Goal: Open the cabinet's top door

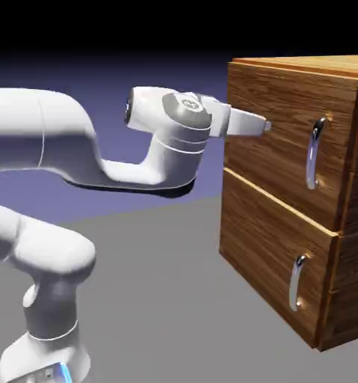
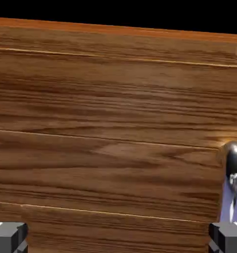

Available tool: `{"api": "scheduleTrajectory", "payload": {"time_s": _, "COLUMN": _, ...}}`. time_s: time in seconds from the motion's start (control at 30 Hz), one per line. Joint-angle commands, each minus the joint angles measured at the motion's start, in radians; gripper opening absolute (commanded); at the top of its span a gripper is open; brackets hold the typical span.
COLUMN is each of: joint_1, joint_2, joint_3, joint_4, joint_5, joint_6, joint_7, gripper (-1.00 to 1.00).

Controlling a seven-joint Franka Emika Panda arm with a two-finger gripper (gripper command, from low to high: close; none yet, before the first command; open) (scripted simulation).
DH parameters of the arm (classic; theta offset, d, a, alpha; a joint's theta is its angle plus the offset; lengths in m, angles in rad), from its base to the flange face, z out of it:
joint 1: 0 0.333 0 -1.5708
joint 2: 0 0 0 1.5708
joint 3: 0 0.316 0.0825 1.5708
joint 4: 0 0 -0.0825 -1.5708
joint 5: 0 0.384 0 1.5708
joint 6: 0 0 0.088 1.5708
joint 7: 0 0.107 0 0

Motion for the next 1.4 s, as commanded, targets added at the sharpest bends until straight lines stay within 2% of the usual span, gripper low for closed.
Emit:
{"api": "scheduleTrajectory", "payload": {"time_s": 0.0, "joint_1": 0.015, "joint_2": -0.008, "joint_3": -0.018, "joint_4": 0.008, "joint_5": -0.044, "joint_6": -0.002, "joint_7": 0.03, "gripper": 1.0}}
{"api": "scheduleTrajectory", "payload": {"time_s": 0.6, "joint_1": 0.288, "joint_2": -0.143, "joint_3": -0.338, "joint_4": 0.143, "joint_5": -0.822, "joint_6": -0.037, "joint_7": 0.566, "gripper": 1.0}}
{"api": "scheduleTrajectory", "payload": {"time_s": 0.8, "joint_1": 0.463, "joint_2": -0.102, "joint_3": -0.43, "joint_4": 0.275, "joint_5": -0.838, "joint_6": -0.062, "joint_7": 0.568, "gripper": 1.0}}
{"api": "scheduleTrajectory", "payload": {"time_s": 0.83, "joint_1": 0.463, "joint_2": -0.102, "joint_3": -0.43, "joint_4": 0.275, "joint_5": -0.838, "joint_6": -0.062, "joint_7": 0.568, "gripper": -1.0}}
{"api": "scheduleTrajectory", "payload": {"time_s": 1.37, "joint_1": -0.077, "joint_2": -0.165, "joint_3": 0.005, "joint_4": -0.231, "joint_5": -0.518, "joint_6": -0.391, "joint_7": 0.521, "gripper": -1.0}}
